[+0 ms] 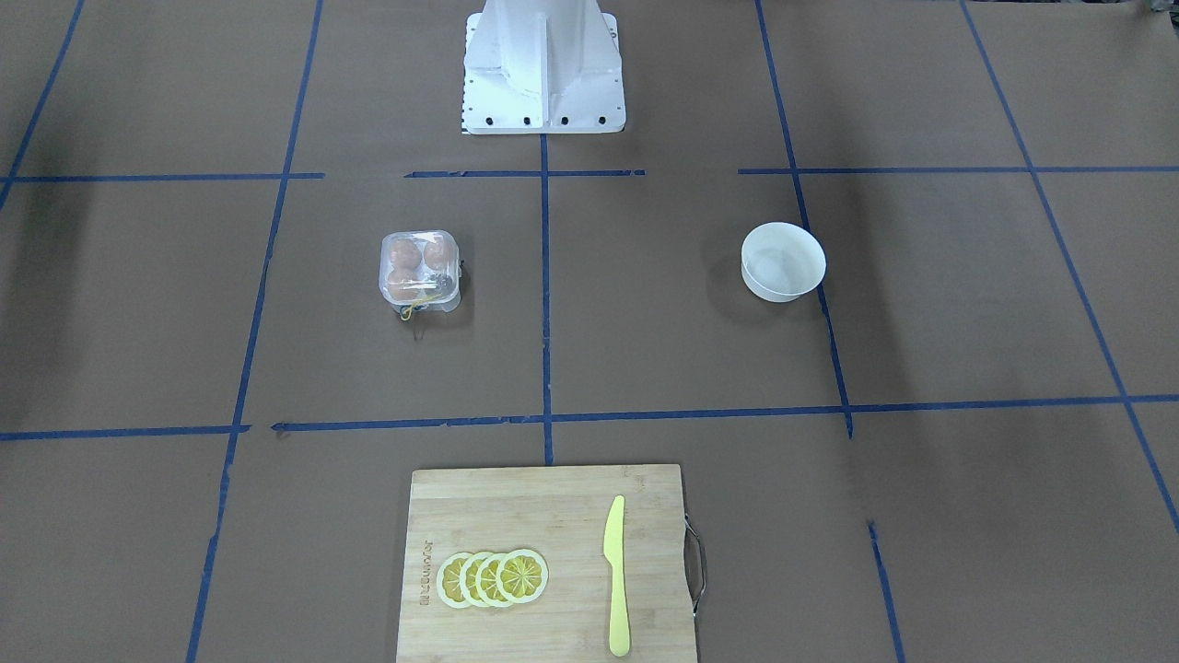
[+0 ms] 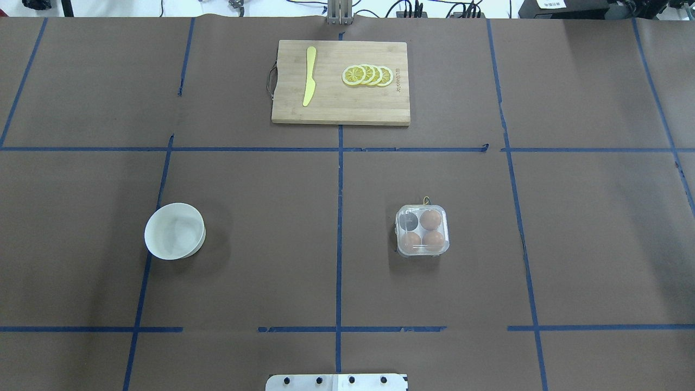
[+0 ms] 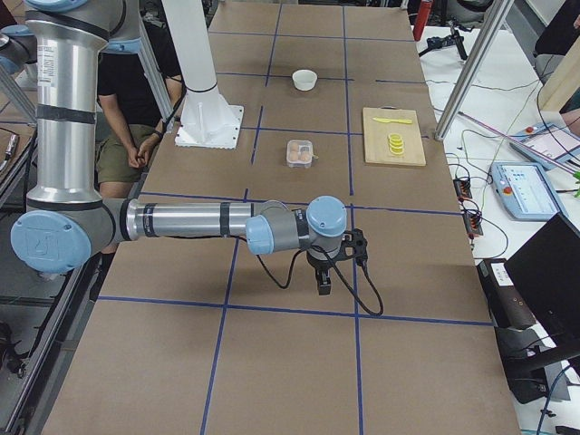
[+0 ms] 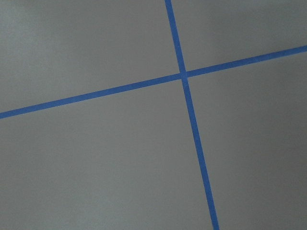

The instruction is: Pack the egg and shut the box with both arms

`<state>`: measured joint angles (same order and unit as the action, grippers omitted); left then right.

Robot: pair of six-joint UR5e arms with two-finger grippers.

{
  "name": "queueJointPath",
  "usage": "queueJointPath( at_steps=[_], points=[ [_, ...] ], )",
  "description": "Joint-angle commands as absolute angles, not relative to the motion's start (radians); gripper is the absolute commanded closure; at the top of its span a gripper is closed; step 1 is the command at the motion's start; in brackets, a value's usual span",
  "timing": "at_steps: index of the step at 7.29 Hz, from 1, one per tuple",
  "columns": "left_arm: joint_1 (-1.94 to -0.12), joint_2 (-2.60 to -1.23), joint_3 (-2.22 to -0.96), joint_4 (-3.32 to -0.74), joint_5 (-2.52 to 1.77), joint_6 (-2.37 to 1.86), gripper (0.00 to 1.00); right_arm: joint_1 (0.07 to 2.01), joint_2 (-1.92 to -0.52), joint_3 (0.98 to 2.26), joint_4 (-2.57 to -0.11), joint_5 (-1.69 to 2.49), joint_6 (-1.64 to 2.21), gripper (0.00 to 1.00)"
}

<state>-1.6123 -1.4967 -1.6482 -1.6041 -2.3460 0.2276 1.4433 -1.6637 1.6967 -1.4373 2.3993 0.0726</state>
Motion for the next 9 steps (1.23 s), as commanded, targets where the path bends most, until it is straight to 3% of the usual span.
queueJointPath(
  at_steps=[1, 9],
  points=[
    [-1.612, -1.497, -1.638, -1.621, -2.352, 0.232, 0.00, 1.452, -1.657, 1.700, -1.491, 2.384, 0.039, 0.00],
    [-1.585, -1.519, -1.637, -1.661, -2.342, 0.219, 0.00, 1.453, -1.652, 1.690, -1.480, 2.390, 0.021, 0.00]
  ],
)
